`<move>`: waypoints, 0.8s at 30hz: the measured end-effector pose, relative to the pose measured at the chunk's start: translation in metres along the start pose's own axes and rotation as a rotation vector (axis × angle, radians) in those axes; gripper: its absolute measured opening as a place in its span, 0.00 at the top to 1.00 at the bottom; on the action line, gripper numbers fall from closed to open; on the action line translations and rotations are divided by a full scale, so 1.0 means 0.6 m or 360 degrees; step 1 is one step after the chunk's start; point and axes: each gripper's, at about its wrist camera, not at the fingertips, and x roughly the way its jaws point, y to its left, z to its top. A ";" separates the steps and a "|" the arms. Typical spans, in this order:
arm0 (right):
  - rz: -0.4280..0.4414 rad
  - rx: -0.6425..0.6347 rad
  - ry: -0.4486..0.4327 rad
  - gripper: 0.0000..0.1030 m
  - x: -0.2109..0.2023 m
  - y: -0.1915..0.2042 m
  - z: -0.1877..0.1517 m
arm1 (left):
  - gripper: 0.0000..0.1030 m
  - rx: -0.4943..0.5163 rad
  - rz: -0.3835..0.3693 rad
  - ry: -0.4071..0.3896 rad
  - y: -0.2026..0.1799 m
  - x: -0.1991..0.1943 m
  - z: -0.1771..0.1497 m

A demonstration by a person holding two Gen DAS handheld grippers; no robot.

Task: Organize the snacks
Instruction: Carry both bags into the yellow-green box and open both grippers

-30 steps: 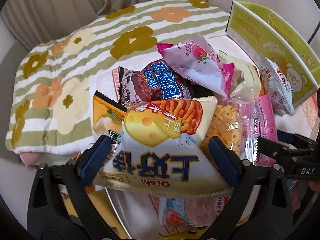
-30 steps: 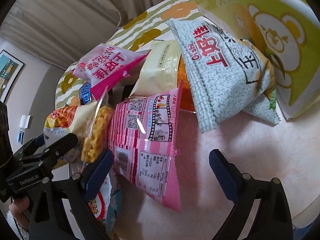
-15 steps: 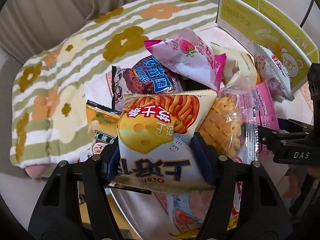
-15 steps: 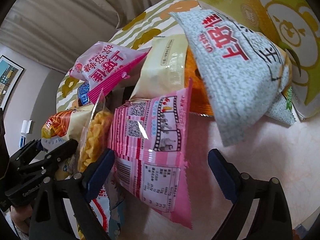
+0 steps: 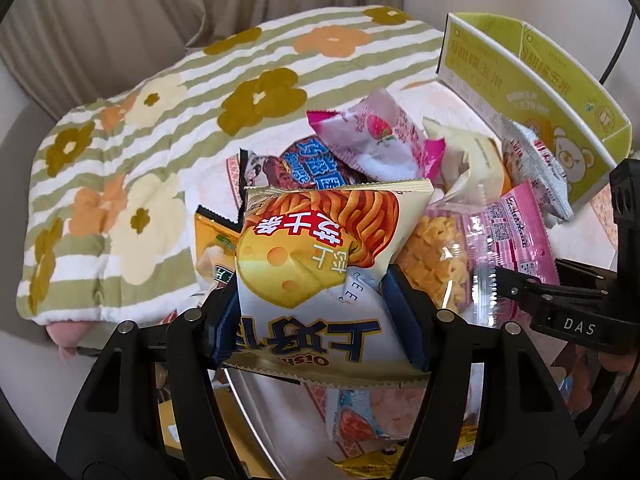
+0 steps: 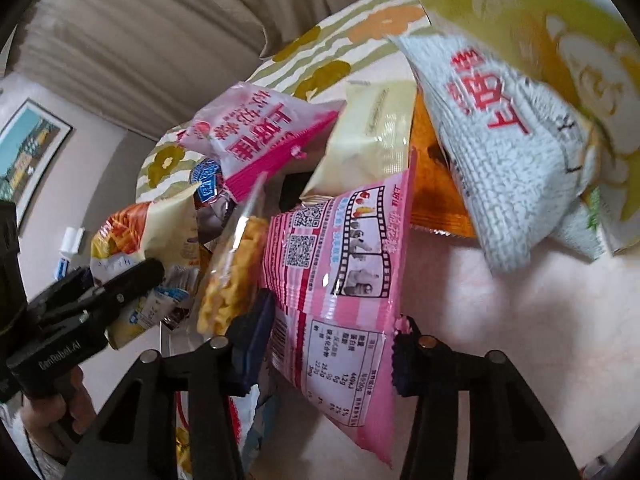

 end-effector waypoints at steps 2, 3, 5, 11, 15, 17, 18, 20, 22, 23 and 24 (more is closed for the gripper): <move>-0.0012 -0.0024 -0.0031 0.57 -0.021 0.008 0.000 | 0.40 -0.0006 0.0001 -0.0024 0.001 -0.012 0.001; -0.0025 -0.0045 -0.0046 0.58 -0.032 0.014 0.000 | 0.40 -0.0009 0.0002 -0.0037 0.001 -0.019 0.002; -0.0041 -0.0077 -0.0080 0.58 -0.052 0.021 -0.001 | 0.40 -0.0017 0.0003 -0.0067 -0.001 -0.035 0.006; -0.0059 -0.0172 -0.0192 0.58 -0.124 0.041 0.003 | 0.40 -0.0080 -0.0013 -0.0181 -0.009 -0.084 0.027; -0.0084 -0.0239 -0.0278 0.58 -0.173 0.049 0.015 | 0.40 -0.0117 -0.0027 -0.0260 -0.014 -0.109 0.045; -0.0073 -0.0239 -0.0304 0.59 -0.186 0.047 0.024 | 0.40 -0.0136 -0.0034 -0.0286 -0.020 -0.119 0.056; -0.0063 -0.0237 -0.0323 0.59 -0.197 0.044 0.028 | 0.40 -0.0141 -0.0035 -0.0296 -0.023 -0.122 0.062; -0.0059 -0.0248 -0.0352 0.59 -0.212 0.041 0.037 | 0.40 -0.0147 -0.0036 -0.0312 -0.034 -0.130 0.073; -0.0040 -0.0255 -0.0379 0.59 -0.228 0.033 0.047 | 0.40 -0.0153 -0.0028 -0.0330 -0.049 -0.137 0.085; -0.0029 -0.0262 -0.0393 0.59 -0.236 0.029 0.055 | 0.40 -0.0156 -0.0028 -0.0336 -0.057 -0.140 0.089; -0.0018 -0.0269 -0.0411 0.59 -0.248 0.020 0.063 | 0.40 -0.0162 -0.0026 -0.0344 -0.068 -0.143 0.094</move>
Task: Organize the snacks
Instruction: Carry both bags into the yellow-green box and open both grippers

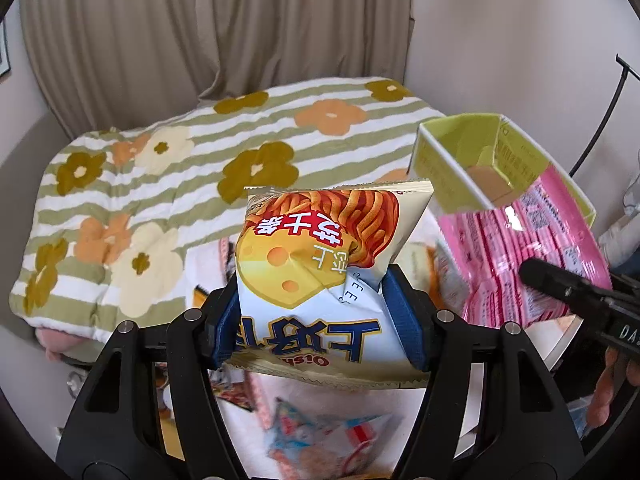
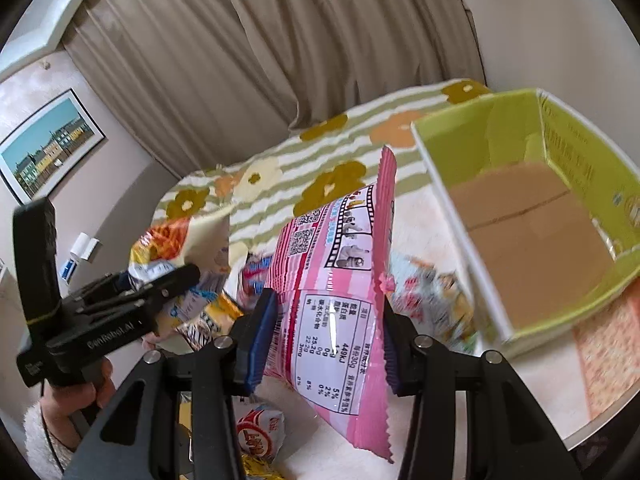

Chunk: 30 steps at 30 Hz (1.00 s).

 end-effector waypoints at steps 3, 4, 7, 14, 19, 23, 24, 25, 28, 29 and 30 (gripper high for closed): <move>0.0016 -0.0028 -0.0034 0.59 -0.024 -0.024 0.030 | 0.40 -0.0031 0.0008 -0.0028 -0.046 -0.003 0.021; 0.0022 -0.0048 -0.0044 0.59 -0.035 -0.043 0.044 | 0.40 -0.0040 0.0013 -0.0037 -0.056 -0.004 0.024; 0.0027 -0.0096 -0.0048 0.59 -0.062 -0.086 0.080 | 0.40 -0.0092 0.0024 -0.0068 -0.121 -0.001 0.047; -0.0010 -0.0183 -0.0005 0.59 -0.093 -0.216 0.154 | 0.40 -0.0169 -0.0012 -0.0100 -0.266 0.036 0.092; -0.0058 -0.0195 0.0013 0.59 -0.094 -0.288 0.191 | 0.40 -0.0189 -0.0024 -0.0033 -0.344 0.086 0.120; -0.0099 -0.0170 0.0051 0.59 -0.081 -0.329 0.209 | 0.40 -0.0151 -0.0012 0.0029 -0.381 0.132 0.139; -0.0103 -0.0159 0.0055 0.59 -0.078 -0.338 0.214 | 0.40 -0.0141 -0.0013 0.0045 -0.385 0.143 0.143; -0.0107 -0.0146 0.0057 0.59 -0.073 -0.346 0.217 | 0.40 -0.0130 -0.0013 0.0067 -0.389 0.159 0.150; -0.0120 -0.0130 0.0069 0.59 -0.066 -0.360 0.228 | 0.40 -0.0112 -0.0009 0.0111 -0.389 0.200 0.163; -0.0123 -0.0132 0.0074 0.59 -0.064 -0.361 0.230 | 0.40 -0.0116 -0.0013 0.0121 -0.388 0.213 0.168; -0.0129 -0.0139 0.0081 0.59 -0.060 -0.361 0.232 | 0.40 -0.0121 -0.0021 0.0126 -0.388 0.224 0.175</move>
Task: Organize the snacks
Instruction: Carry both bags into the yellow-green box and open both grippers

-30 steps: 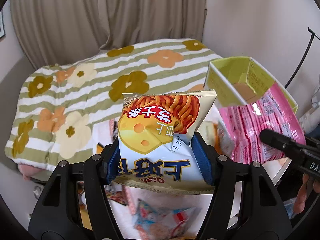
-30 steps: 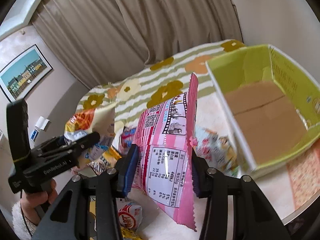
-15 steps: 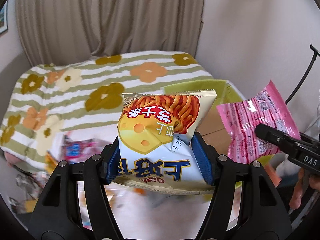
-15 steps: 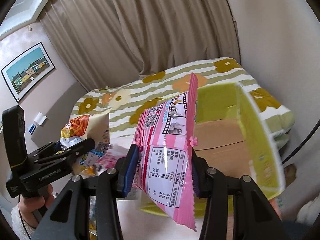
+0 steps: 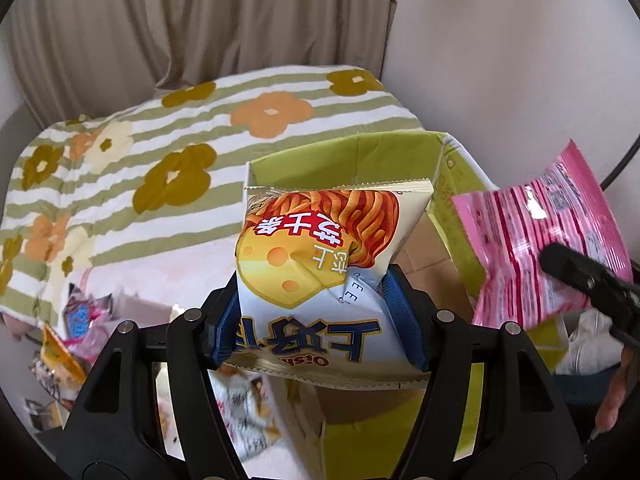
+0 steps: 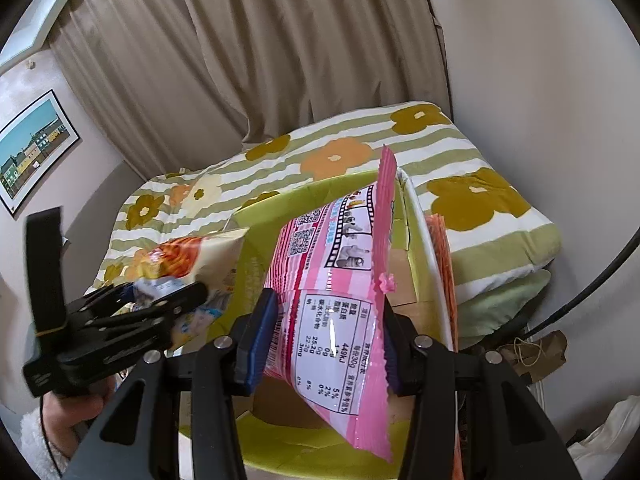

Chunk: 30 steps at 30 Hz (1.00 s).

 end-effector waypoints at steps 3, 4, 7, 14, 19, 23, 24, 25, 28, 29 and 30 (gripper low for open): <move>-0.0038 -0.0019 0.0015 0.59 0.015 -0.001 0.009 | 0.33 0.0018 0.0004 -0.0013 -0.004 0.015 0.012; -0.0041 -0.0010 0.0019 0.59 0.020 -0.002 0.011 | 0.17 0.0035 0.0005 -0.0004 -0.006 0.021 0.017; -0.0048 -0.0003 0.0030 0.59 0.031 -0.004 0.015 | 0.01 0.0073 0.0012 0.0004 -0.006 0.028 0.022; -0.0093 -0.0023 0.0112 0.59 0.056 -0.004 0.011 | 0.01 0.0159 -0.0029 -0.0002 0.022 0.017 0.008; -0.0096 -0.0019 0.0204 0.59 0.082 -0.001 0.006 | 0.01 0.0098 -0.0028 0.0010 0.047 0.013 0.002; -0.0148 -0.0022 0.0238 0.55 0.093 0.006 0.006 | 0.01 0.0078 -0.0012 -0.0001 0.058 0.005 0.001; -0.0155 -0.0024 0.0257 0.49 0.097 0.006 0.005 | 0.01 0.0077 -0.0007 -0.0004 0.059 0.004 0.001; -0.0157 -0.0027 0.0267 0.42 0.099 0.008 0.004 | 0.01 0.0074 -0.0001 -0.0010 0.059 0.000 0.000; -0.0169 -0.0055 0.0207 0.00 0.093 0.006 -0.003 | 0.01 0.0063 -0.0001 -0.0020 0.058 -0.008 -0.003; -0.0171 -0.0071 0.0186 0.00 0.089 0.006 -0.005 | 0.01 0.0062 0.0002 -0.0023 0.058 -0.011 -0.004; -0.0181 -0.0101 0.0167 0.00 0.082 0.009 -0.008 | 0.01 0.0062 0.0006 -0.0028 0.058 -0.014 -0.007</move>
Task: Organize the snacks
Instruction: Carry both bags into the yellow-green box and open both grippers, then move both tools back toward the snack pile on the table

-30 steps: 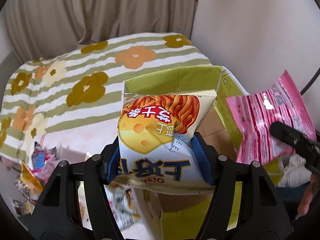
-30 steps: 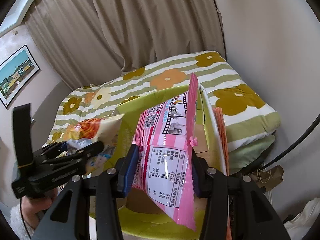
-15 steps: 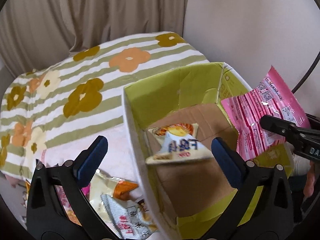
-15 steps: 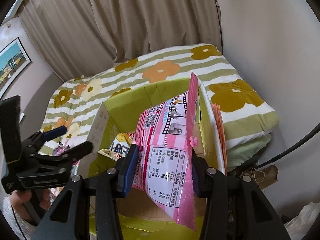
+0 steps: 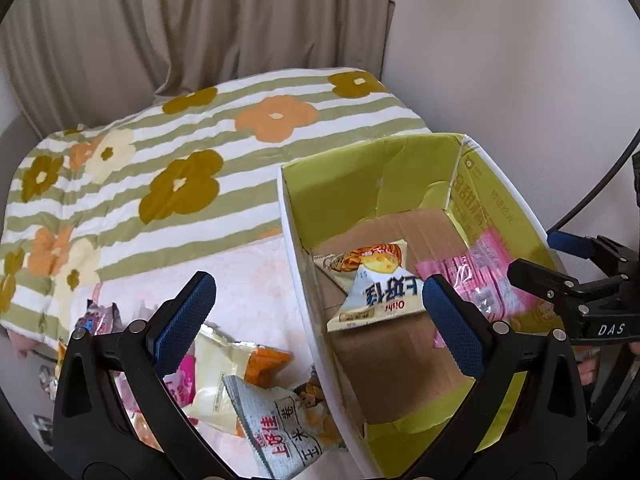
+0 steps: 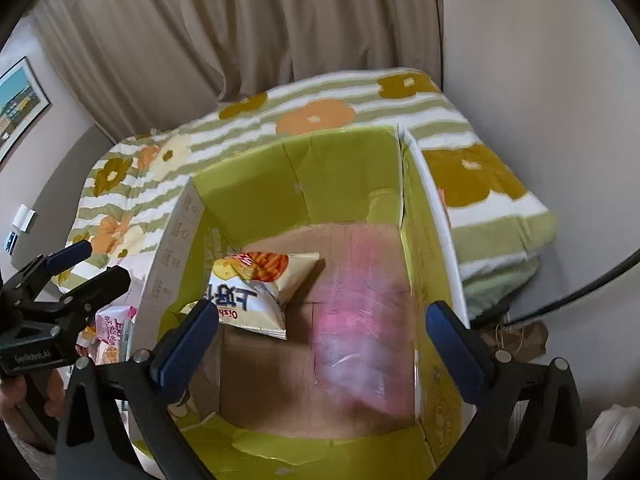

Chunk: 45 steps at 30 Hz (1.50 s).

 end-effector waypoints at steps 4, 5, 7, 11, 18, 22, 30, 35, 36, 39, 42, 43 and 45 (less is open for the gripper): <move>0.0024 -0.0050 -0.0036 0.00 -0.020 0.005 -0.011 | 0.01 -0.0009 0.0008 -0.0014 -0.005 -0.016 -0.010; 0.0028 -0.0054 -0.0041 0.00 -0.026 0.006 -0.014 | 0.01 -0.0012 0.0012 -0.0022 -0.007 -0.022 -0.013; 0.0042 -0.0056 -0.0048 0.00 -0.036 0.006 -0.015 | 0.01 -0.0016 0.0020 -0.0045 -0.011 -0.037 -0.017; 0.0064 -0.0086 -0.0094 0.00 -0.065 0.011 -0.017 | 0.01 -0.0016 0.0063 -0.0098 -0.019 -0.071 -0.028; 0.0159 -0.0221 -0.0156 0.00 -0.114 0.049 -0.029 | 0.01 -0.0080 0.0193 -0.0183 -0.011 -0.150 -0.066; 0.0254 -0.0300 -0.0192 0.00 -0.134 0.081 -0.038 | 0.01 -0.0127 0.0272 -0.0210 0.002 -0.196 -0.099; 0.0474 -0.0429 -0.0209 0.00 -0.151 0.157 -0.055 | 0.01 -0.0243 0.0438 -0.0233 0.048 -0.277 -0.173; 0.0546 -0.0517 -0.0190 0.00 -0.148 0.223 -0.076 | 0.01 -0.0366 0.0514 -0.0230 0.101 -0.317 -0.231; 0.0554 -0.0527 -0.0182 0.00 -0.148 0.234 -0.078 | 0.01 -0.0384 0.0522 -0.0227 0.111 -0.323 -0.240; 0.0605 -0.0562 -0.0144 0.00 -0.138 0.278 -0.090 | 0.01 -0.0442 0.0539 -0.0214 0.151 -0.341 -0.276; 0.0623 -0.0583 -0.0097 0.00 -0.120 0.320 -0.103 | 0.01 -0.0464 0.0536 -0.0184 0.185 -0.351 -0.304; 0.0628 -0.0584 -0.0078 0.00 -0.113 0.334 -0.108 | 0.01 -0.0468 0.0519 -0.0164 0.201 -0.354 -0.319; 0.0638 -0.0563 -0.0017 0.00 -0.095 0.363 -0.121 | 0.01 -0.0475 0.0482 -0.0110 0.225 -0.355 -0.342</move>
